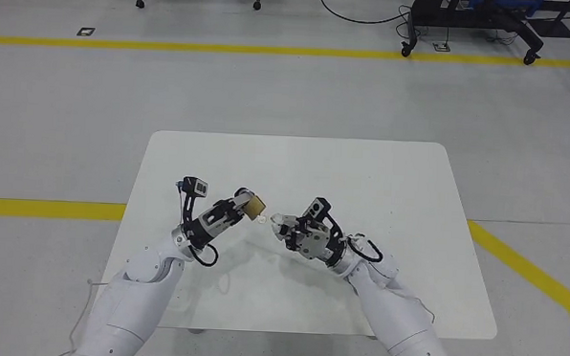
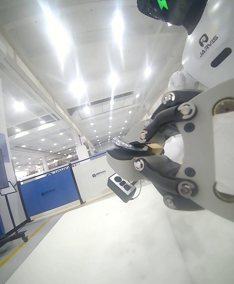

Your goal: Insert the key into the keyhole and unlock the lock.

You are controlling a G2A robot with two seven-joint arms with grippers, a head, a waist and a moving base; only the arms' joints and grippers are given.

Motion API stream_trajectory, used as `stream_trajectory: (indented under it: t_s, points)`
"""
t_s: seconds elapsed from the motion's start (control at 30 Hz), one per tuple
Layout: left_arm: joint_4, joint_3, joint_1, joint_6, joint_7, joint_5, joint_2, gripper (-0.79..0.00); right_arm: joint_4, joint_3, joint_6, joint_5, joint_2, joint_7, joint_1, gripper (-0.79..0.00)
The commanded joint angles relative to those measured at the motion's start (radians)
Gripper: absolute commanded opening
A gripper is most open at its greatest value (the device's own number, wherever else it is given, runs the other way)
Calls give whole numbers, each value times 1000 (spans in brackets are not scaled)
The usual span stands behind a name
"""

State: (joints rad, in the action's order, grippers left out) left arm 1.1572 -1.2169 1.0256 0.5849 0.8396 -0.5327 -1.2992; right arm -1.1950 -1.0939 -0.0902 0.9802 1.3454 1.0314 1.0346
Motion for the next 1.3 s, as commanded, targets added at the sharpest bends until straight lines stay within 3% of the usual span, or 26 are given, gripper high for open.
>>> stream_trajectory:
  t_s: [0.0, 0.13, 0.17, 0.2, 0.3, 0.43, 0.83, 0.9, 0.97, 1.03, 1.27]
  points:
    - [-1, 1, -1, 2, 1, 2, 0, -785, 7, 0, -5, -8, 0, -2, -5, -785]
    - [-5, 3, -3, 2, 2, 3, 0, -785, -5, 4, 62, -126, -5, -57, -13, -785]
    - [-5, 4, -4, 0, 3, 2, 0, -785, -18, 3, 107, -193, -8, -98, -9, -671]
    - [-6, 4, -4, 0, 4, 1, 0, -785, -40, 2, 157, -270, -11, -150, -2, -459]
    - [-10, 5, -6, -2, 5, -3, -1, -785, -121, 2, 209, -395, -19, -223, 39, -366]
    - [-14, 9, -9, -4, 3, 1, -1, -785, -193, -16, 202, -439, -29, -240, 77, -474]
    - [-14, 11, -11, -5, 2, 8, -1, -785, -218, -9, 167, -413, -28, -231, 76, -551]
    - [-14, 11, -11, -5, 1, 11, -1, -785, -204, -3, 155, -393, -25, -223, 65, -603]
    - [-13, 11, -11, -5, 0, 11, -1, -785, -188, 2, 139, -377, -23, -220, 55, -727]
    - [-12, 11, -11, -5, 0, 12, -1, -785, -173, 6, 125, -361, -21, -216, 45, -785]
    - [-11, 17, -13, -1, 3, 27, -1, -785, -139, 7, 86, -286, -16, -176, 28, -785]
